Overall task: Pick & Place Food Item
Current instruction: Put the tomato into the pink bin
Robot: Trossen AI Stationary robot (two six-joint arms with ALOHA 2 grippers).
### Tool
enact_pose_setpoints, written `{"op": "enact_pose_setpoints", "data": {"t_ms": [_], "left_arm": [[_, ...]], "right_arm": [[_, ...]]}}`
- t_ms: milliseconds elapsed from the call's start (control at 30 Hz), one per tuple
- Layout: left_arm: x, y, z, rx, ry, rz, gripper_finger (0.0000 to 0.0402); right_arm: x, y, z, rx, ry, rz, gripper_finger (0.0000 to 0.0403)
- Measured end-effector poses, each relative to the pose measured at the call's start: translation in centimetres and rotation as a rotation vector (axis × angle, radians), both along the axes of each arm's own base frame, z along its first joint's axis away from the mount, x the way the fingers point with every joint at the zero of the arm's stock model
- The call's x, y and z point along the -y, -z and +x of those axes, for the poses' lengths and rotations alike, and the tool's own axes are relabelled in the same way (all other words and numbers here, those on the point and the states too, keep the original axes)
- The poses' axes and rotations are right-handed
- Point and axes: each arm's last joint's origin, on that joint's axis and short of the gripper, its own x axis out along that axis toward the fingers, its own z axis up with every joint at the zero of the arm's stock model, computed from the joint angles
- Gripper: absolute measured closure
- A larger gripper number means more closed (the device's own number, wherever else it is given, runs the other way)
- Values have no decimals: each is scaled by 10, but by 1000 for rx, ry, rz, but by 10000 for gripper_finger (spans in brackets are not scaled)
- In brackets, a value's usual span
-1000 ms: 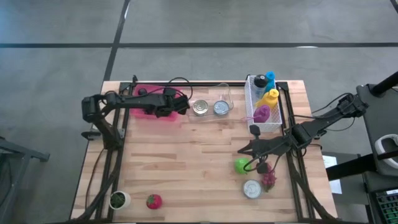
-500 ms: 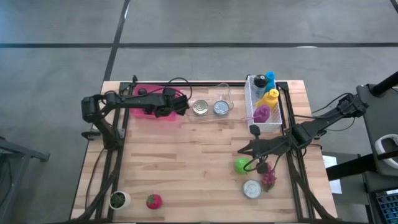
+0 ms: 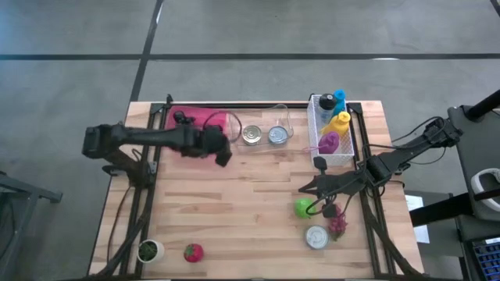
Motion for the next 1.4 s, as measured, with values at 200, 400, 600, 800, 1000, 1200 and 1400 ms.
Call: {"op": "enact_pose_setpoints", "data": {"t_ms": [200,400,600,800,1000,1200,1400], "left_arm": [[60,-12,-6,39,215,-41,10],[115,-13,-17,75,329,-175,3],[166,-7,-32,65,401,-289,3],[205,-6,-55,54,482,-366,16],[230,-7,-61,155,551,-380,24],[250,7,-63,135,603,-402,28],[266,24,-69,53,609,-432,22]], "right_arm": [[0,0,0,0,0,0,394],[0,0,0,1,0,0,394],[0,0,0,0,0,0,394],[0,0,0,0,0,0,394],[0,0,0,0,0,0,394],[0,0,0,0,0,0,394],[0,0,0,0,0,0,394]]}}
